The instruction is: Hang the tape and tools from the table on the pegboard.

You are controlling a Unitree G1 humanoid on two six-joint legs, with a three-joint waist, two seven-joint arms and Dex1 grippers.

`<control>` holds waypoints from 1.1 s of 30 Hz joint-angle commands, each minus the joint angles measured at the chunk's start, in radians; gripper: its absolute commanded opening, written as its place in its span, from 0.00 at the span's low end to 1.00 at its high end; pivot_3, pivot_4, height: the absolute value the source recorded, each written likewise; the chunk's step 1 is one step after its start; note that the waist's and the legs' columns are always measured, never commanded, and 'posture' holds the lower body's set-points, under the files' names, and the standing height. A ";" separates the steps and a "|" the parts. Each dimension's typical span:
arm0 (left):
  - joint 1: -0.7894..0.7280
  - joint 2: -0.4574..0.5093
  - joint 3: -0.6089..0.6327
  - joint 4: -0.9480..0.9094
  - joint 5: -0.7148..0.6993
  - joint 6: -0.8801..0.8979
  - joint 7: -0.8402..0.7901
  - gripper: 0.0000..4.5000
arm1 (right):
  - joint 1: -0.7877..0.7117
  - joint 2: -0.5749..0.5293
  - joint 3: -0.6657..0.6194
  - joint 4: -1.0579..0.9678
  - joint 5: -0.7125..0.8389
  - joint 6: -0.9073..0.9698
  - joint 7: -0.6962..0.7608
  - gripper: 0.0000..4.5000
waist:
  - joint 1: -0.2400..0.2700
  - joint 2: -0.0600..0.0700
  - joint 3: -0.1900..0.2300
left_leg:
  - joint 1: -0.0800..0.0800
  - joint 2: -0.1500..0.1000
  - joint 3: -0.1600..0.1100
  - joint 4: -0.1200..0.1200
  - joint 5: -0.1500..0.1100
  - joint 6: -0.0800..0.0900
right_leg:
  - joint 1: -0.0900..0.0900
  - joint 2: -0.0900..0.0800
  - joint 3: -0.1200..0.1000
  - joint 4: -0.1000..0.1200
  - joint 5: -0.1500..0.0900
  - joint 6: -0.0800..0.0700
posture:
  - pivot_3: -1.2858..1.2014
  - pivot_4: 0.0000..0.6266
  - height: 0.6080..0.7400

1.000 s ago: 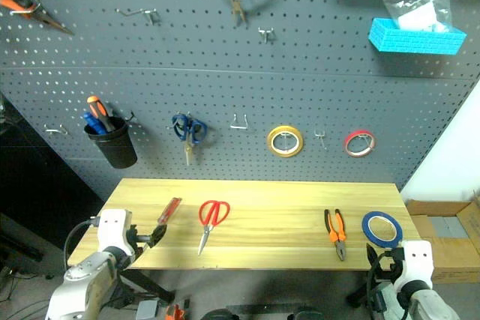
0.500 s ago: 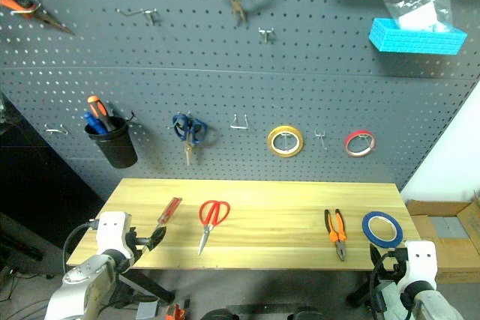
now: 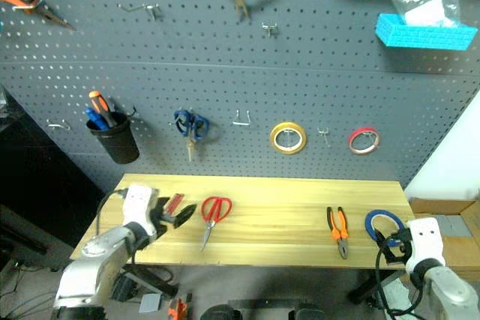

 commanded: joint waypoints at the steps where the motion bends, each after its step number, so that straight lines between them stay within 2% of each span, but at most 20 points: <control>1: -0.082 -0.016 -0.107 -0.054 -0.036 0.048 -0.080 1.00 | -0.051 -0.055 0.009 -0.009 0.021 0.051 0.058 1.00 | 0.001 0.001 0.020 | -0.001 0.000 0.001 0.000 0.001 0.002 | 0.000 0.000 0.001 0.000 0.000 0.000 | 0.53 0.23 1.00; 4: -0.154 -0.063 -0.183 -0.032 -0.047 0.077 -0.114 1.00 | -0.095 -0.099 0.015 0.033 0.037 0.090 0.113 1.00 | 0.002 0.000 0.048 | -0.008 0.000 0.000 0.000 0.002 0.003 | -0.001 0.002 0.001 0.000 0.001 0.001 | 0.53 0.27 1.00; 5: -0.169 -0.073 -0.203 -0.020 -0.042 0.074 -0.123 1.00 | -0.105 -0.108 0.017 0.046 0.044 0.104 0.129 1.00 | 0.003 -0.001 0.053 | -0.009 0.000 0.000 0.000 0.002 0.003 | -0.002 0.003 0.001 0.000 0.004 0.007 | 0.53 0.28 1.00; 7: -0.197 -0.098 -0.250 0.011 -0.026 0.058 -0.140 1.00 | -0.124 -0.129 0.019 0.070 0.061 0.132 0.161 1.00 | 0.001 -0.003 0.069 | -0.010 0.000 0.000 0.000 -0.001 0.006 | -0.002 0.003 0.001 -0.001 0.001 0.009 | 0.53 0.32 1.00; 10: -0.287 -0.207 -0.387 0.110 -0.006 0.028 -0.198 1.00 | -0.205 -0.184 0.048 0.198 0.052 0.131 0.235 1.00 | 0.002 -0.002 0.101 | -0.010 0.000 -0.001 -0.001 -0.002 0.007 | -0.001 0.004 0.001 -0.001 0.000 0.008 | 0.53 0.38 1.00; 13: -0.362 -0.308 -0.450 0.206 -0.002 0.017 -0.233 1.00 | -0.285 -0.207 0.076 0.304 0.042 0.114 0.278 1.00 | 0.002 -0.003 0.124 | -0.011 -0.001 0.000 0.001 -0.002 0.008 | -0.001 0.003 0.003 -0.003 0.001 0.012 | 0.53 0.42 1.00; 16: -0.408 -0.367 -0.481 0.273 0.014 -0.009 -0.249 1.00 | -0.329 -0.213 0.095 0.353 0.046 0.120 0.314 1.00 | -0.002 -0.005 0.146 | -0.014 -0.001 0.000 0.002 -0.002 0.008 | -0.003 0.003 0.002 -0.004 0.002 0.013 | 0.53 0.46 1.00; 22: -0.475 -0.458 -0.523 0.384 0.046 -0.067 -0.261 1.00 | -0.379 -0.227 0.135 0.435 0.033 0.114 0.371 1.00 | -0.003 -0.001 0.187 | -0.014 0.000 -0.001 0.001 -0.002 0.008 | -0.003 0.005 0.002 -0.004 0.001 0.014 | 0.53 0.53 1.00; 33: -0.517 -0.560 -0.551 0.452 0.069 -0.097 -0.267 1.00 | -0.472 -0.244 0.175 0.584 0.003 0.082 0.416 1.00 | -0.003 0.000 0.243 | -0.019 -0.002 -0.001 0.002 -0.002 0.008 | -0.006 0.002 0.001 -0.006 0.002 0.019 | 0.53 0.61 1.00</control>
